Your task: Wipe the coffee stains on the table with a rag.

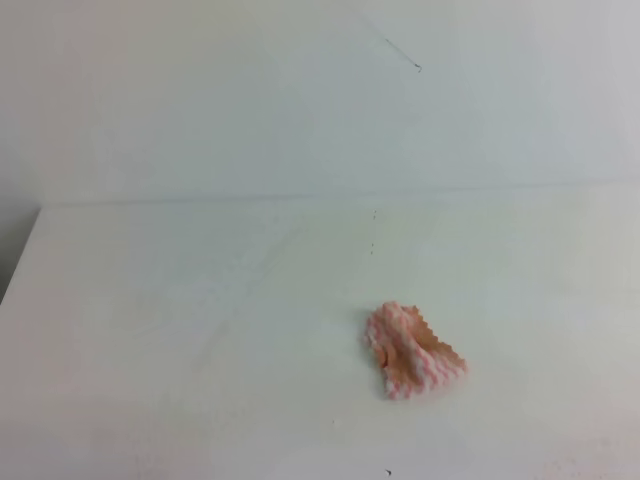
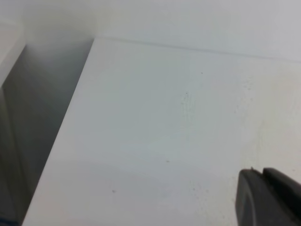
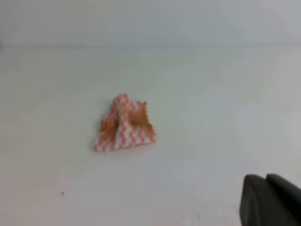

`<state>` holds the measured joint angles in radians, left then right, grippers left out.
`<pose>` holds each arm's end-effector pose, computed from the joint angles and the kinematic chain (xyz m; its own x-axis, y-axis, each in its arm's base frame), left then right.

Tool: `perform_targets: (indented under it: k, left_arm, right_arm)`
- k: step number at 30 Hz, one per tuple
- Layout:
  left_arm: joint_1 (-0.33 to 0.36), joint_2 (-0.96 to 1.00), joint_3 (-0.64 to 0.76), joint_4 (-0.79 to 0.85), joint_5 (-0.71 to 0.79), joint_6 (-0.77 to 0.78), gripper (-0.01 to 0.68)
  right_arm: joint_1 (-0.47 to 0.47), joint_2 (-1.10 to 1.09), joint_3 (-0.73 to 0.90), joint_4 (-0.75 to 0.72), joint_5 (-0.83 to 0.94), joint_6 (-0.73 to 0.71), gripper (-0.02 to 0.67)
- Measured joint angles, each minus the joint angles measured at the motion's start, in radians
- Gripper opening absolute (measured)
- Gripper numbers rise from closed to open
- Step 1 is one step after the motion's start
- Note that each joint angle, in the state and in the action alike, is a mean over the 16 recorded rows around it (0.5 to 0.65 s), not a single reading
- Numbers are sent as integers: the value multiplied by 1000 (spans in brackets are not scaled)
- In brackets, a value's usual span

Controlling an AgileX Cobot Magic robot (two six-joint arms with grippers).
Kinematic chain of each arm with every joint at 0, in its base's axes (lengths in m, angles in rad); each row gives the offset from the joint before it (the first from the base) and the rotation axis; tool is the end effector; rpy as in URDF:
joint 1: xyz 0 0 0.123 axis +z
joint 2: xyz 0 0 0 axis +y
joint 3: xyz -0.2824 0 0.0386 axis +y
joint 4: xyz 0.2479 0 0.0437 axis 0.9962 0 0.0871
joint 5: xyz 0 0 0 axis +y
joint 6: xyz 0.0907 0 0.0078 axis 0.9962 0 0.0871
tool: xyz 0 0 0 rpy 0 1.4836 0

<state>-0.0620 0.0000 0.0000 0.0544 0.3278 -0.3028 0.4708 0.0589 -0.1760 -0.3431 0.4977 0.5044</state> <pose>0.0539 -0.0017 0.1835 -0.2411 -0.2341 -0.9418 -0.0155 0.9713 -0.2375 0.0495 0.0087 0.2266 -0.2934 0.0710 -0.9533 -0.2565 0.9548 0.1500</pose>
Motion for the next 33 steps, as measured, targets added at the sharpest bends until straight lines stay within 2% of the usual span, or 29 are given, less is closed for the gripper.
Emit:
perform_targets:
  k: [12, 17, 22, 33]
  left_arm:
    - [0, 0, 0, 0, 0, 0, -1]
    - [0, 0, 0, 0, 0, 0, -1]
    - [0, 0, 0, 0, 0, 0, -1]
    - [0, 0, 0, 0, 0, 0, -1]
  right_arm:
    - [-403, -79, 122, 82, -42, 3, -1]
    - [-511, -89, 160, 129, -90, 3, -2]
    - [-545, -89, 183, 158, -140, 2, -2]
    - [-547, -87, 184, 211, -189, -1, -2]
